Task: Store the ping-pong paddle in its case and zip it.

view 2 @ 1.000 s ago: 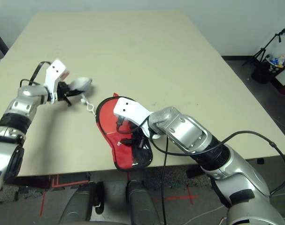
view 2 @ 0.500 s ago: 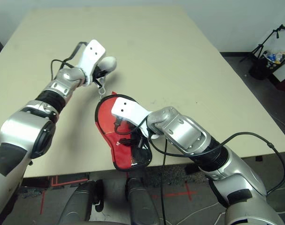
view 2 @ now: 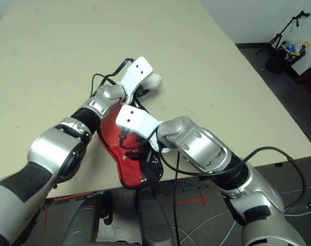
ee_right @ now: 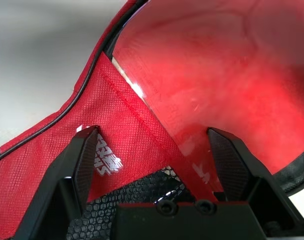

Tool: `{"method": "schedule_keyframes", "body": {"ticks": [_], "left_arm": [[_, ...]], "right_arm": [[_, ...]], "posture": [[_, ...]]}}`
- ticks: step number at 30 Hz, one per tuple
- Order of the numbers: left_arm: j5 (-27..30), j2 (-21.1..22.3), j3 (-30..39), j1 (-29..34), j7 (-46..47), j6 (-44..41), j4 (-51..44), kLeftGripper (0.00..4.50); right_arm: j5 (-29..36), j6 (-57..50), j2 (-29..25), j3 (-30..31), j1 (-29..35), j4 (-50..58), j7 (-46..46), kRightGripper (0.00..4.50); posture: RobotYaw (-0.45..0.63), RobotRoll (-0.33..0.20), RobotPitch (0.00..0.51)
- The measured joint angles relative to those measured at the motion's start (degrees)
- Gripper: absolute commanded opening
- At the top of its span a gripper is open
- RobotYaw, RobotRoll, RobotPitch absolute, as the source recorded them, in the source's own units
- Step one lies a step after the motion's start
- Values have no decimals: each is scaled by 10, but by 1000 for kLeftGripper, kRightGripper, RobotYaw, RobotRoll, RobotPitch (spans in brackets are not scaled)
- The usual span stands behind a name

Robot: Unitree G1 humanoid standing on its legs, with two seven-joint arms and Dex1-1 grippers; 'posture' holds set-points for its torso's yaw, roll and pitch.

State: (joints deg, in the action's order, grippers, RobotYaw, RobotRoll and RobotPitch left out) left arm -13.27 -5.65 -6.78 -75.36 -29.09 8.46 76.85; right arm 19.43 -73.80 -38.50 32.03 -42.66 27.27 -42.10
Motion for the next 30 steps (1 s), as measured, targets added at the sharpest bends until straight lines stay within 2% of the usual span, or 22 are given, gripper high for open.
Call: {"method": "schedule_keyframes", "body": {"ticks": [6,17,28,30], "left_arm": [[6,-3,10,5,-29,0,-1,573],[22,4,8,18,-136,-18,-7,572],[35,22,16,2,-184,-20,-26,4286],[43,25,20,-2,-197,-15,-30,4450]], "right_arm": [[-1,0,6,-2,-3,-6,1,4500],[-4,29,10,-3,-8,-34,-7,4500],[-10,64,15,-3,-10,-65,-17,4500],[-15,71,17,-2,-10,-72,-19,4500]], "posture": [[-216,0,281],[-178,0,241],[-142,0,189],[-137,0,178]]}}
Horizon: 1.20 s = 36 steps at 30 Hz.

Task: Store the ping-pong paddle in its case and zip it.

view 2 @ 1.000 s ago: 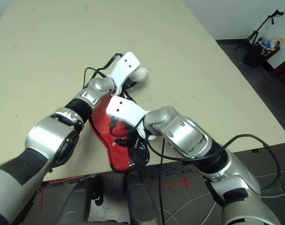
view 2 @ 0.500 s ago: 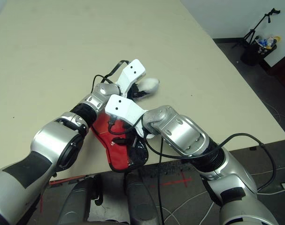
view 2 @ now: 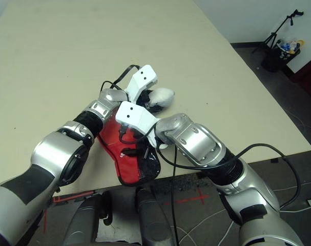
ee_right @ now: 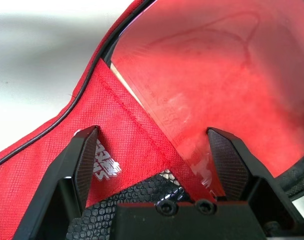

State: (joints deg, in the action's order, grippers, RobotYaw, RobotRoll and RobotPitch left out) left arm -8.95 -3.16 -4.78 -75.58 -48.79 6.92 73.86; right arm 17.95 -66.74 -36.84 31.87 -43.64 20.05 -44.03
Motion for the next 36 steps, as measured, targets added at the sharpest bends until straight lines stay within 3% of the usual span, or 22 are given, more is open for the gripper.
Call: {"method": "schedule_keyframes", "body": {"ticks": [11,20,36], "left_arm": [[31,30,18,-24,-18,4,-14,4450],[40,95,13,-31,-55,-8,-19,4450],[19,158,-45,74,-174,-61,-97,4450]], "right_arm": [[-19,31,8,6,-9,-46,-15,4500],[-34,44,16,7,-10,-69,-24,4500],[-56,49,23,7,-13,-97,-35,4500]], "posture": [[-109,0,160],[-97,0,159],[-103,0,154]]}}
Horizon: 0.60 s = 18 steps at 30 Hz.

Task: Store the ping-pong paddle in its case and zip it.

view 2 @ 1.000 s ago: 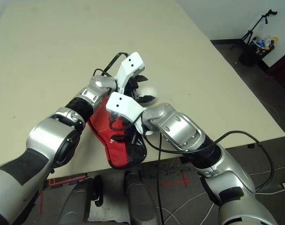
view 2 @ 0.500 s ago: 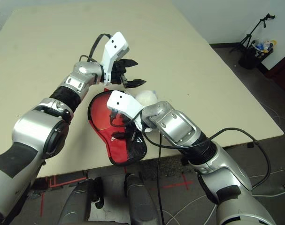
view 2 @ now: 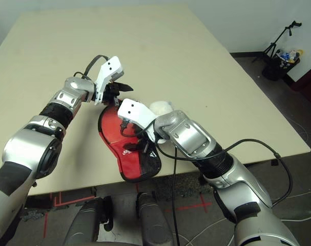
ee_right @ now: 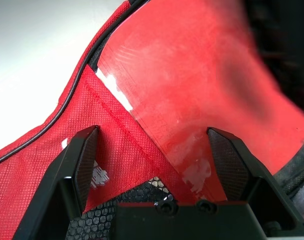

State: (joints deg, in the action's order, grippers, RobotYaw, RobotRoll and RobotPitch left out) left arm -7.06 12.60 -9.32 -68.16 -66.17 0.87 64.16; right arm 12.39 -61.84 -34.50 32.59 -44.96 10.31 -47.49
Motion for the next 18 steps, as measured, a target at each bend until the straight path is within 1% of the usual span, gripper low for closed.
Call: {"method": "schedule_keyframes", "body": {"ticks": [8,11,13,15,18], "left_arm": [[-1,2,-25,37,-16,-30,-36,4450],[-1,1,-32,54,-14,-39,-39,4450],[-1,1,-35,61,-8,-40,-45,4450],[-2,1,-39,61,-5,-44,-49,4450],[-4,1,-46,61,-3,-52,-51,4450]], "right_arm": [[-8,0,-1,0,-1,1,-6,4500],[-4,-18,-14,0,-9,12,-19,4500],[9,-46,-41,-6,-25,20,-38,4500],[25,-67,-61,-28,-52,20,-55,4500],[27,-58,-94,-74,-127,-12,-67,4500]], "posture": [[-117,0,156],[-130,0,153],[-141,0,152],[-152,0,149],[-166,0,148]]}}
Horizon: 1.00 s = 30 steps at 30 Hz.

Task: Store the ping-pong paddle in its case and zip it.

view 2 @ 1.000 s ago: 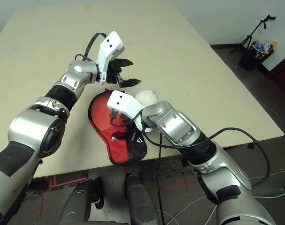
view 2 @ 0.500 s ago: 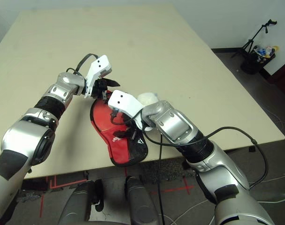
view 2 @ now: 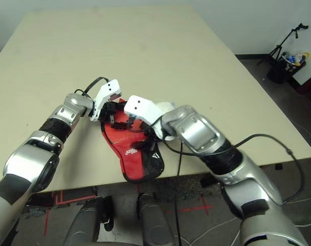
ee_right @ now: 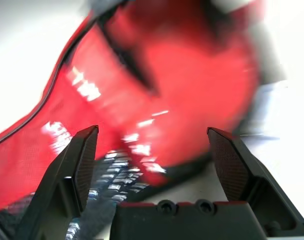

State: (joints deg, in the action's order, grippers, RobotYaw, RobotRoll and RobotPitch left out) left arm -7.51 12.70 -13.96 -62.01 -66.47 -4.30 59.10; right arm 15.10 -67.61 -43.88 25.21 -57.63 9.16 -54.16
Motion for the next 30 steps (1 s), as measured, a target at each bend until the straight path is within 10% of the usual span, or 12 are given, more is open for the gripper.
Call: {"method": "schedule_keyframes", "body": {"ticks": [30], "left_arm": [[-4,-33,-8,-4,25,-7,4,4450]], "right_arm": [[-158,180,37,28,22,-274,-19,4500]], "posture": [[-182,0,129]]}}
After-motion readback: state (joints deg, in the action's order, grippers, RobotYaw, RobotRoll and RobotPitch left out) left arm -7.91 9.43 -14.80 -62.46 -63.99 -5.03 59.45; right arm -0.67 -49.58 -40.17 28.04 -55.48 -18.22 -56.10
